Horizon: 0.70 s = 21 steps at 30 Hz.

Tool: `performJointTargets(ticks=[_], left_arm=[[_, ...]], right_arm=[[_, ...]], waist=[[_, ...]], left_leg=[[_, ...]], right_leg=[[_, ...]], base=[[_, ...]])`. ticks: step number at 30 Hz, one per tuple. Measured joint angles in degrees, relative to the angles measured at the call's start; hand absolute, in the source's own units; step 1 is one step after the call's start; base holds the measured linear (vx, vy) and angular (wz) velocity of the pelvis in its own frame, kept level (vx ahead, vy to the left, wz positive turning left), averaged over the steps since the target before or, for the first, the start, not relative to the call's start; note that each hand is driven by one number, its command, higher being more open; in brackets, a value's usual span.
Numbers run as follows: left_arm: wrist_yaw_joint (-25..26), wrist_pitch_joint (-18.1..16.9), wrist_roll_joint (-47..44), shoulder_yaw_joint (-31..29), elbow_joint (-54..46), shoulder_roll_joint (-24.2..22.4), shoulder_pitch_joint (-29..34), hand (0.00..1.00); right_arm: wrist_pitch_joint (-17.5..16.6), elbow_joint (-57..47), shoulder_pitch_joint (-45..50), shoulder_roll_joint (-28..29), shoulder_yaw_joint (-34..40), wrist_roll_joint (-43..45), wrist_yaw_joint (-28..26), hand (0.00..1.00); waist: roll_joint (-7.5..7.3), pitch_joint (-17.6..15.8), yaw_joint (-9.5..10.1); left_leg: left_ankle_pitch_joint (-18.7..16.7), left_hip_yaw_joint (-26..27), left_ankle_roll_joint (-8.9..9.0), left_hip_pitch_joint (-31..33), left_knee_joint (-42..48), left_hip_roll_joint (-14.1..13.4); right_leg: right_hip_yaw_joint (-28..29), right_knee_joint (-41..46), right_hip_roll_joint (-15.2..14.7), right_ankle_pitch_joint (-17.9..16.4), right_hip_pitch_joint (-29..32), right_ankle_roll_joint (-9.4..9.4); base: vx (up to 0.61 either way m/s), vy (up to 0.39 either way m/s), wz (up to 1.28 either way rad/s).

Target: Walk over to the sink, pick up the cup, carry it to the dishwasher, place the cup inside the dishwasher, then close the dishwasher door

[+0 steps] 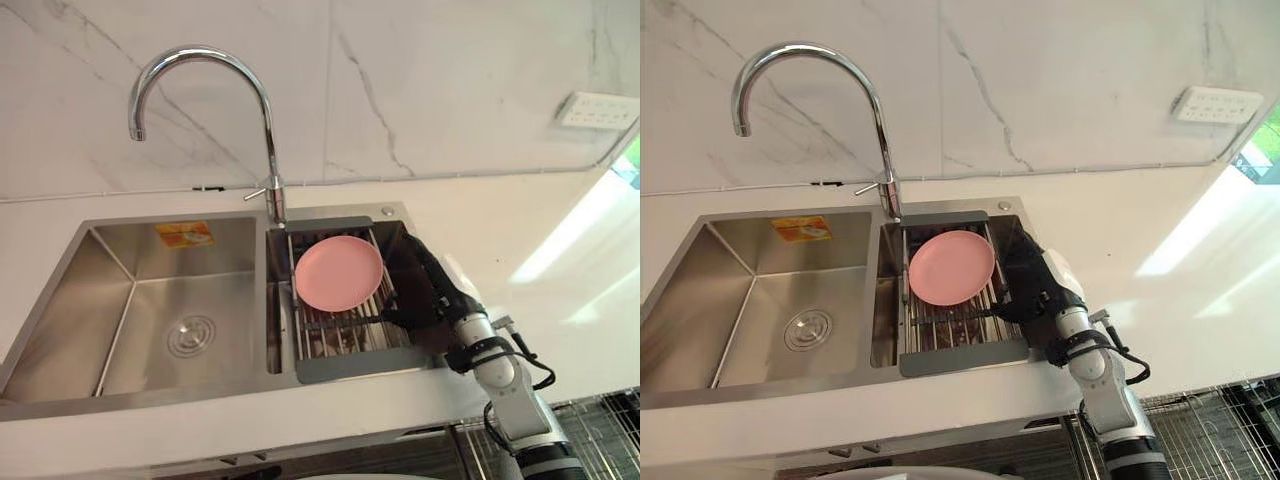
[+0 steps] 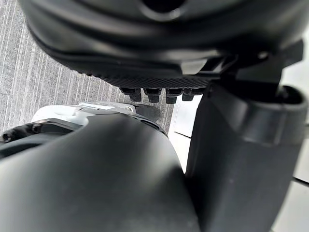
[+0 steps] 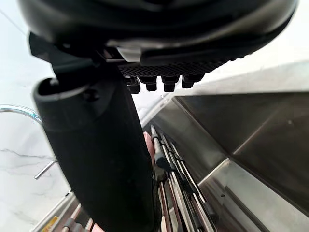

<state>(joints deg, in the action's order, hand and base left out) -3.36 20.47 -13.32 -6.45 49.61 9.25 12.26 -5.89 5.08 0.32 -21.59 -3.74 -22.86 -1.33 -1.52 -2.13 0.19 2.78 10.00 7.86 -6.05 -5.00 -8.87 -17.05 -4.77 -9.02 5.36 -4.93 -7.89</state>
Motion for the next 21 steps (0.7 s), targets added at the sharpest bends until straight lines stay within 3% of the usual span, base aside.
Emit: performJointTargets(ticks=[21], left_arm=[[-0.33,-0.18,0.04,0.61,-0.55,0.03,0.0,1.0]], right_arm=[[0.21,8.29,-6.26,0.6,-3.41,-8.1,12.68,1.0]], waist=[[0.68,-0.04,0.71]], left_leg=[[1.26,-2.0,-0.16,0.93,-0.3,0.23]], right_leg=[[-2.11,-0.07,0.01,0.45,-0.38,0.36]], base=[[-0.03,-0.002,0.05]])
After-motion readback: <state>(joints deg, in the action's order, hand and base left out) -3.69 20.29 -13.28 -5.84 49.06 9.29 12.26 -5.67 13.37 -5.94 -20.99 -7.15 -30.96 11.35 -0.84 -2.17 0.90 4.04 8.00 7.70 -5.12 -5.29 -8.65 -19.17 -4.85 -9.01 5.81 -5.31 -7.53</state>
